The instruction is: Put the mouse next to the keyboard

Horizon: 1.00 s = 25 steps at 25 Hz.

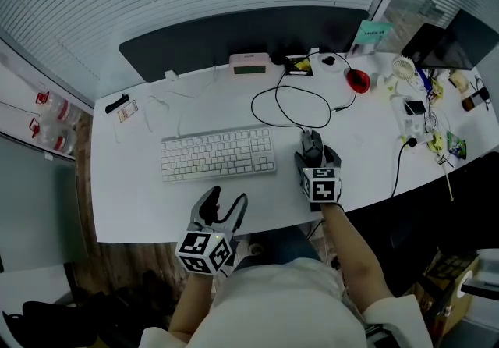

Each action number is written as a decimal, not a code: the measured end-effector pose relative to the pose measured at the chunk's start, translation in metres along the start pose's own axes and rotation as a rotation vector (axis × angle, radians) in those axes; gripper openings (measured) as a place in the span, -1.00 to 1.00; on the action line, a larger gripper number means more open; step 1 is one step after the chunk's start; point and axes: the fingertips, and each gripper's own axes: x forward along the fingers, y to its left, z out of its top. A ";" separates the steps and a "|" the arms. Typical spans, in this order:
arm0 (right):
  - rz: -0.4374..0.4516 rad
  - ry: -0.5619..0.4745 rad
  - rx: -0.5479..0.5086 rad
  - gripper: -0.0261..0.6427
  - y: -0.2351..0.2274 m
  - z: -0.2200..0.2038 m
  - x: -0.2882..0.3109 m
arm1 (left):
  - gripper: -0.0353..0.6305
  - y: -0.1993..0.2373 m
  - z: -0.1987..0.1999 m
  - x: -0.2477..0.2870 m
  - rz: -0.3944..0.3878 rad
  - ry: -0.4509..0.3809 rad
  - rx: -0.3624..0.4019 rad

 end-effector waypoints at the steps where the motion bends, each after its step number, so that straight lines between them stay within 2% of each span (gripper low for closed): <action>1: -0.002 -0.011 0.003 0.14 0.002 0.001 -0.005 | -0.02 -0.001 -0.001 -0.002 -0.001 -0.002 0.000; 8: 0.024 -0.101 0.034 0.10 0.024 0.009 -0.054 | -0.02 -0.007 -0.007 -0.019 -0.011 -0.012 0.006; 17: 0.086 -0.202 0.047 -0.42 0.066 0.016 -0.126 | -0.10 -0.019 -0.014 -0.055 -0.008 -0.026 0.028; 23: 0.111 -0.263 0.034 -0.74 0.092 0.014 -0.173 | -0.26 -0.028 -0.025 -0.085 0.004 -0.035 0.038; 25: 0.128 -0.282 0.048 -0.77 0.100 0.012 -0.188 | -0.30 -0.030 -0.028 -0.096 0.009 -0.041 0.040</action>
